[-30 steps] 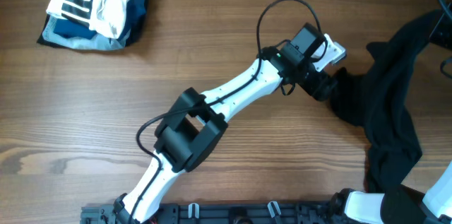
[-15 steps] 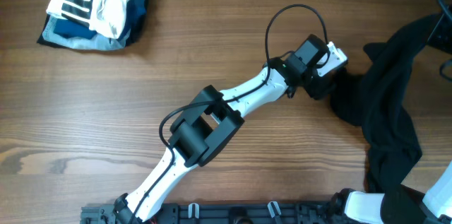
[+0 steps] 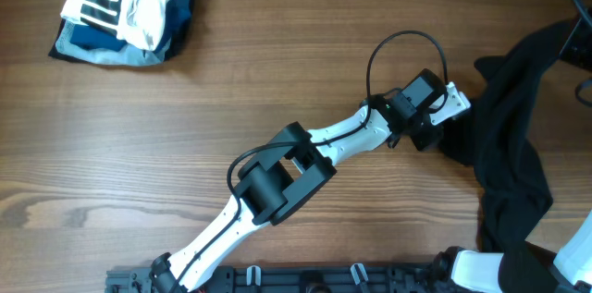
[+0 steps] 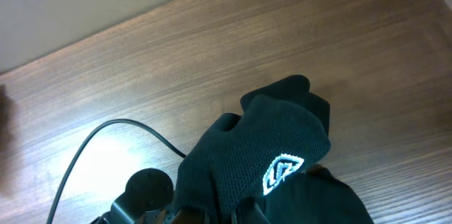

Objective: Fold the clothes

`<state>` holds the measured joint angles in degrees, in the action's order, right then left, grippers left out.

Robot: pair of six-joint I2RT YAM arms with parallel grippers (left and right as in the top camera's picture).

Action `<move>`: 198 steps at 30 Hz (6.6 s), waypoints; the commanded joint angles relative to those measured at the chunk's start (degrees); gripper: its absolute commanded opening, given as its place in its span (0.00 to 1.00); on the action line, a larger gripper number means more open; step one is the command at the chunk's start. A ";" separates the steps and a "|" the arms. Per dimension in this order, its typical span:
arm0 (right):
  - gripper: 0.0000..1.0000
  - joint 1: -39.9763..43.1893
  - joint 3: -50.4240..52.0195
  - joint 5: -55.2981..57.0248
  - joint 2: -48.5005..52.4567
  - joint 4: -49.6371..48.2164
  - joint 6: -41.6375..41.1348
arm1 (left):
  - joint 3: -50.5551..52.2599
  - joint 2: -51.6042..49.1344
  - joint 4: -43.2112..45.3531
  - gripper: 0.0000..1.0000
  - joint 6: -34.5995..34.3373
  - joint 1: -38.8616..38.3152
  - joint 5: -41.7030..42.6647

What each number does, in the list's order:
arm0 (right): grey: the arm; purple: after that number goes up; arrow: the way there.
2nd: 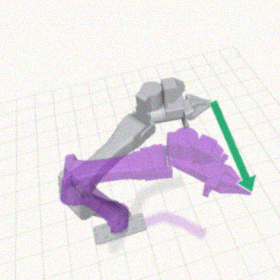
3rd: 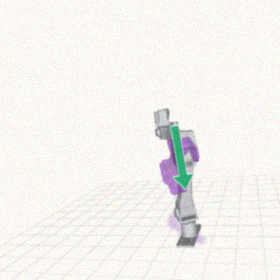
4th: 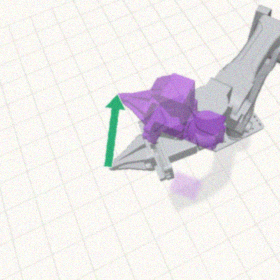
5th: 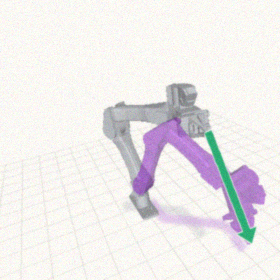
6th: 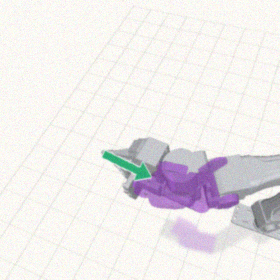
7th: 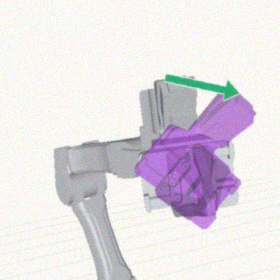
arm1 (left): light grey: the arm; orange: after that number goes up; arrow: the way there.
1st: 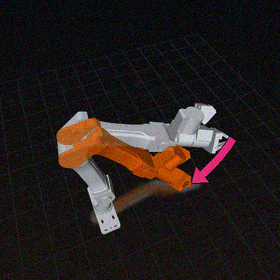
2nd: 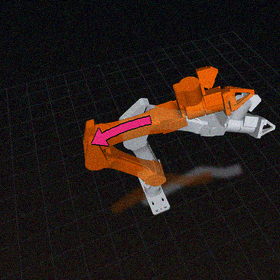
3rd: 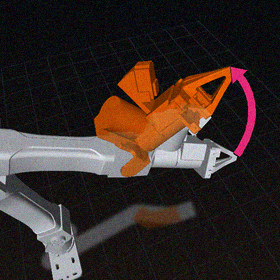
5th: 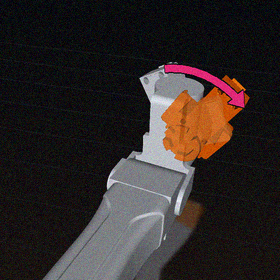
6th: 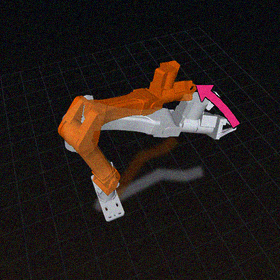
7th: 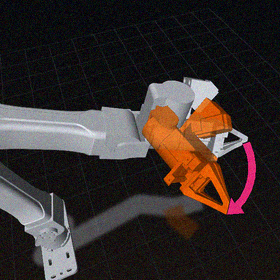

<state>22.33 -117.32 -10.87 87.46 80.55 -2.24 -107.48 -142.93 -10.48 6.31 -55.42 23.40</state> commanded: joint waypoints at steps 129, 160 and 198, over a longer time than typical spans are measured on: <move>0.04 7.48 -0.33 -3.82 5.03 1.07 0.98 | -0.17 18.88 -39.45 0.86 9.66 26.77 -6.60; 0.04 7.48 -0.33 -3.82 5.03 1.11 1.92 | -0.17 7.72 -30.25 0.04 6.60 24.72 0.39; 0.04 11.72 -0.96 -9.20 -16.79 -4.55 7.30 | -4.39 69.35 -38.25 0.04 -6.80 42.47 -31.08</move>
<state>33.21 -118.34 -21.63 68.82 76.55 3.14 -111.28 -70.32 -48.05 0.05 -13.74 -3.66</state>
